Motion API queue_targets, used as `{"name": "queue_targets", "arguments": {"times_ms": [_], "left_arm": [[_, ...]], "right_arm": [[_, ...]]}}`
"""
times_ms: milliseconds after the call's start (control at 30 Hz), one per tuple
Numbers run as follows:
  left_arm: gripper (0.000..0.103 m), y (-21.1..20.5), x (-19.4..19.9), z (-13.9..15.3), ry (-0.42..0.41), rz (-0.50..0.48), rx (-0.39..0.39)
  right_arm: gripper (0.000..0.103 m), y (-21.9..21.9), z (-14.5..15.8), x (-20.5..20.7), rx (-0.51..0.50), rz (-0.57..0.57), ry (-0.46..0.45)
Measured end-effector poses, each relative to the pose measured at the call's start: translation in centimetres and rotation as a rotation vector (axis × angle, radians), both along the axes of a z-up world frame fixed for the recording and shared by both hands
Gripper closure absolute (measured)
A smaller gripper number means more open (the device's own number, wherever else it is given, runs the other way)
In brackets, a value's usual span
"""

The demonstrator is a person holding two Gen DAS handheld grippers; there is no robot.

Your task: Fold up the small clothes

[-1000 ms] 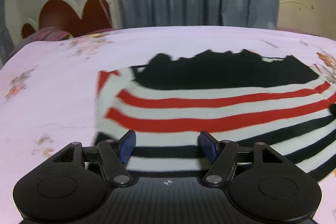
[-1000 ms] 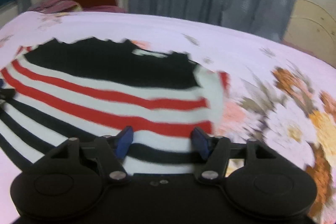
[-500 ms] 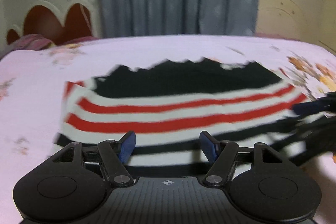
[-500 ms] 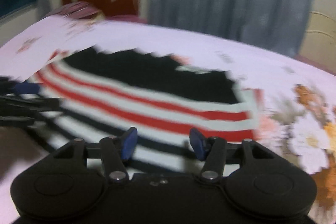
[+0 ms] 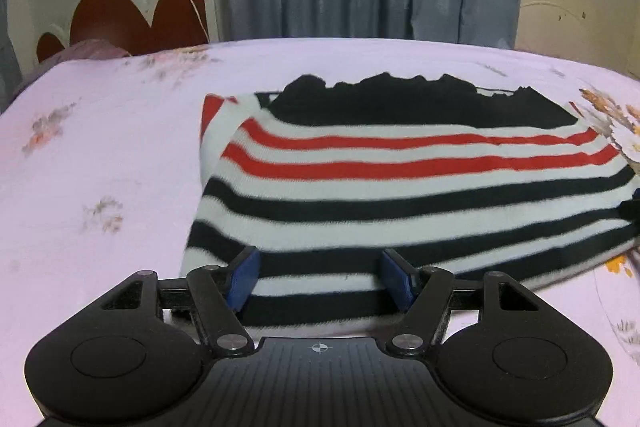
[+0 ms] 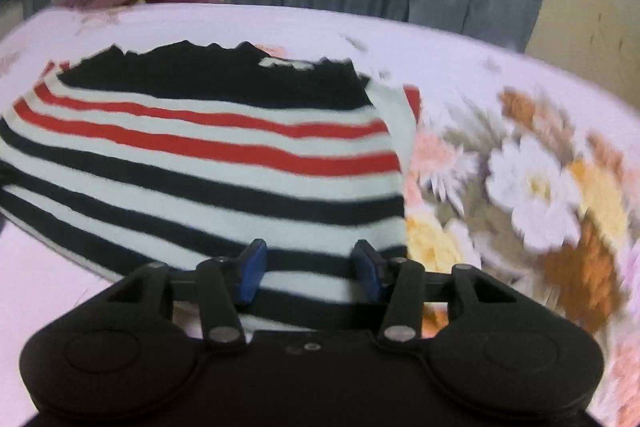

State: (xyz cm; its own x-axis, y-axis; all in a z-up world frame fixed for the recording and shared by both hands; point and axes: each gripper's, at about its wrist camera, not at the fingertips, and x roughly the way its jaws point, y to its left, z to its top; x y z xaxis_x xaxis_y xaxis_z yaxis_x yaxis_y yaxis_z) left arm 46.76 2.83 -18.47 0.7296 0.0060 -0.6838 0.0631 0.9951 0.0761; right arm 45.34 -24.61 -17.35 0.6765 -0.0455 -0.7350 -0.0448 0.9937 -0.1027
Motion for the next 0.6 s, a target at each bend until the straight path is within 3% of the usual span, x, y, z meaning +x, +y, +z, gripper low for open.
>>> {"name": "queue_targets", "arguments": {"times_ms": [67,133,233,367,400,467,600], "left_arm": [[0.037,-0.7,0.0,0.2,-0.001,0.013,0.028],[0.037,-1.6,-0.1,0.9,-0.015,0.018,-0.001],[0.036,-4.5,-0.2,1.5,-0.025,-0.042,-0.066],[0.037,-8.8,-0.2,0.3,0.008,-0.125,-0.077],[0.037,-9.1,-0.2,-0.2,0.022,-0.106,-0.059],[0.037,-8.5,-0.3,-0.5,0.034,-0.09,-0.095],[0.036,-7.4,-1.0,0.4,-0.001,-0.069,-0.012]], "right_arm": [[0.058,0.8,0.1,0.1,-0.046,0.013,0.005],[0.059,2.0,0.8,0.1,-0.065,-0.007,-0.014],[0.059,4.2,2.1,-1.0,0.006,0.039,-0.061],[0.058,8.6,0.5,-1.1,0.029,0.131,-0.009],[0.058,9.2,-0.1,-1.2,0.022,0.135,0.006],[0.058,9.6,-0.7,-1.4,-0.007,0.131,-0.004],[0.062,8.9,0.4,-1.7,-0.018,0.125,-0.001]]}}
